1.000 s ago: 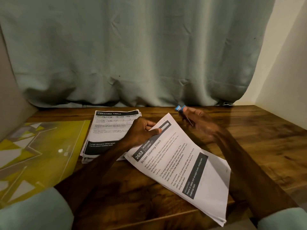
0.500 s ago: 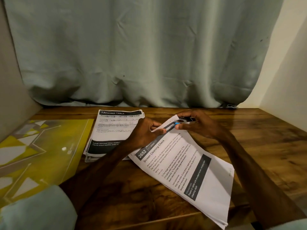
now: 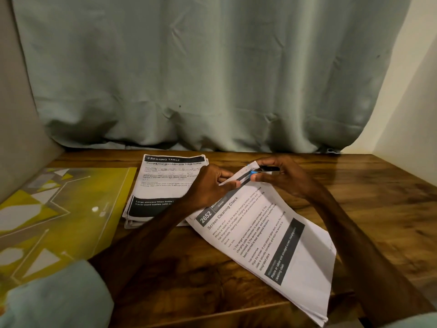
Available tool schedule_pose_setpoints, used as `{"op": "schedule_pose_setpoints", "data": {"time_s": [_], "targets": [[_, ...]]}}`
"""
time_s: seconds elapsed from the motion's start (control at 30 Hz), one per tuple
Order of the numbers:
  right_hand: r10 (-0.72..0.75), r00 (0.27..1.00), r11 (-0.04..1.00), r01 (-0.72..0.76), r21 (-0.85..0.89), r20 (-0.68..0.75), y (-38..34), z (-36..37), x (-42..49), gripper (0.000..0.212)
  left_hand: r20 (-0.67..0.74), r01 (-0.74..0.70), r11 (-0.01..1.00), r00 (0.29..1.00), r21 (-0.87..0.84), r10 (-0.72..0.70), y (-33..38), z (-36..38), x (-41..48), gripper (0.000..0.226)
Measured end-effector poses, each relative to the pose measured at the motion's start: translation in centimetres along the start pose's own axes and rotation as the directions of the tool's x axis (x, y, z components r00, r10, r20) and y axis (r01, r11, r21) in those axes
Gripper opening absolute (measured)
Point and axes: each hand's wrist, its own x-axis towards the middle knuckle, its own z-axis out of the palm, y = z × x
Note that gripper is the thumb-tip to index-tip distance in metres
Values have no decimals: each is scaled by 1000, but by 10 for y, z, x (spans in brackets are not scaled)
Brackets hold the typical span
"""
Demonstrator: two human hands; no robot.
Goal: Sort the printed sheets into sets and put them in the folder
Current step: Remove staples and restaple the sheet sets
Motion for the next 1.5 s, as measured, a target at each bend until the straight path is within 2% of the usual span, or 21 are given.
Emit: {"op": "schedule_pose_setpoints", "data": {"time_s": [0.2,0.37,0.67,0.8,0.87,0.97,1.13,1.2,1.27,1.37,1.43,1.5], "targets": [[-23,1000,1000,24,-11,20,-5,2,1,27,9,27,1000,1000,-2,-27,0,-1,0,23],[31,999,999,-32,41,8,-2,4,1,19,5,34,999,999,-11,-34,1,-1,0,24],[34,999,999,-33,43,-26,1,5,0,25,5,21,1000,1000,1,-21,0,-1,0,23],[35,993,998,-30,51,-109,1,13,-1,25,2,21,1000,1000,4,-21,0,-1,1,23],[-34,981,999,28,-34,-192,3,19,1,22,-2,24,1000,1000,-9,-24,-2,-1,2,23],[-91,967,992,66,-110,-237,7,25,4,22,-3,37,999,999,-14,-37,-3,0,2,22],[33,991,996,-21,91,-129,10,23,-5,28,-27,65,998,998,12,-65,-6,-3,3,24],[104,976,980,-68,184,-193,17,18,-14,32,-30,76,997,997,1,-76,-7,-3,3,23],[205,941,958,-136,254,-270,25,14,-20,28,-23,79,997,997,-11,-79,-7,-4,2,22],[337,855,923,-218,316,-394,32,13,-22,30,5,95,995,995,-28,-95,-8,-4,3,23],[416,822,893,-287,347,-390,25,15,-21,37,21,117,992,993,-41,-117,-9,-3,3,25],[438,829,886,-334,322,-348,18,20,-19,38,31,140,988,990,-60,-138,-11,-3,3,25]]}}
